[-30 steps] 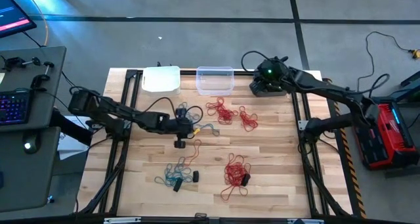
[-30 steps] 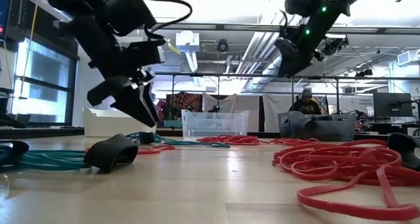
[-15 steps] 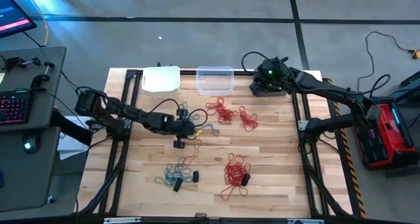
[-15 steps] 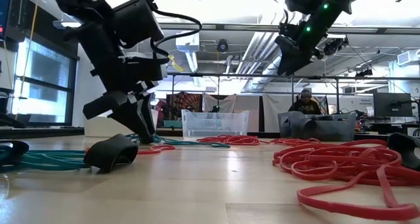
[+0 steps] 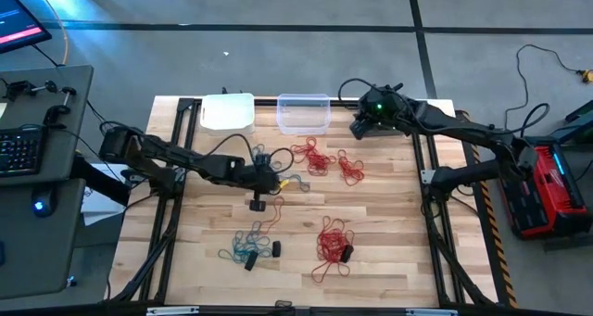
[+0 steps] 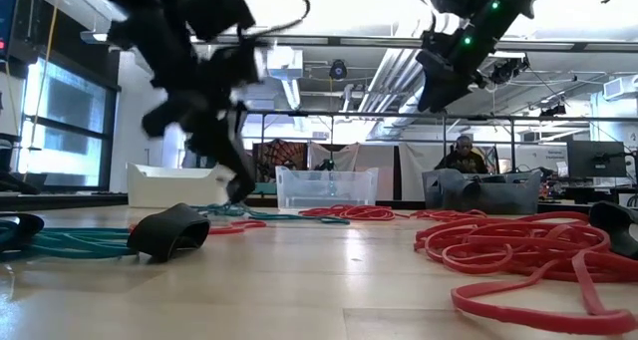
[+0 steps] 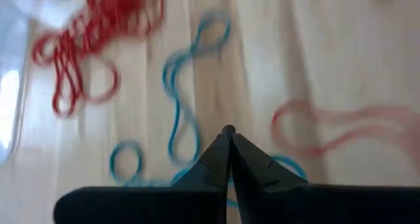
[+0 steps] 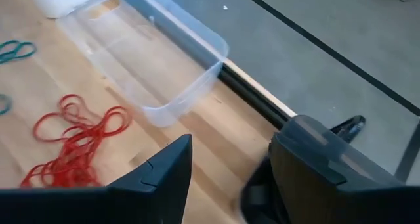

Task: Sort rubber bands into baskets
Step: Put the black rubber band into the black bin

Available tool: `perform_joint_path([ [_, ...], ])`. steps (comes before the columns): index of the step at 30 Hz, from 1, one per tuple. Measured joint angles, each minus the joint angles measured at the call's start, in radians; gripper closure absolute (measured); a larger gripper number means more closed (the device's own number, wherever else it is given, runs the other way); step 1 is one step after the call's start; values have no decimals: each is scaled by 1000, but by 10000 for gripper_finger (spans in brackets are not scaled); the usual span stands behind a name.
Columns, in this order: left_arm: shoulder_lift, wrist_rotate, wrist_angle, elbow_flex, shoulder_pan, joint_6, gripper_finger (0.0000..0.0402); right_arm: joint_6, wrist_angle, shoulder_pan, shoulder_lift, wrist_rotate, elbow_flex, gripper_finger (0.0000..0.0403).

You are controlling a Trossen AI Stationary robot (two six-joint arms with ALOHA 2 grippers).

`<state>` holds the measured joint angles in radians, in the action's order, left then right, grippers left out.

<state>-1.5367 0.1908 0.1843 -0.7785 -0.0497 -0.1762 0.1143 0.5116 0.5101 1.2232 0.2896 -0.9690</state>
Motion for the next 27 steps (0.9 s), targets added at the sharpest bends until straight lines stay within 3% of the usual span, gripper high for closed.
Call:
perform_joint_path([
  [6, 105, -118, -39, -7, 37, 128, 401, -4, -177, -78, 0, -51, 103, 210],
  [14, 167, -193, -145, -7, 65, 219, 401, 8, -819, -249, 1, -182, 441, 210],
  [19, 161, -234, -271, -7, 85, 272, 401, 16, -1062, -370, 2, -135, 574, 210],
  [27, 160, -268, -466, -7, 123, 346, 401, -37, -1176, -513, 24, -43, 548, 210],
])
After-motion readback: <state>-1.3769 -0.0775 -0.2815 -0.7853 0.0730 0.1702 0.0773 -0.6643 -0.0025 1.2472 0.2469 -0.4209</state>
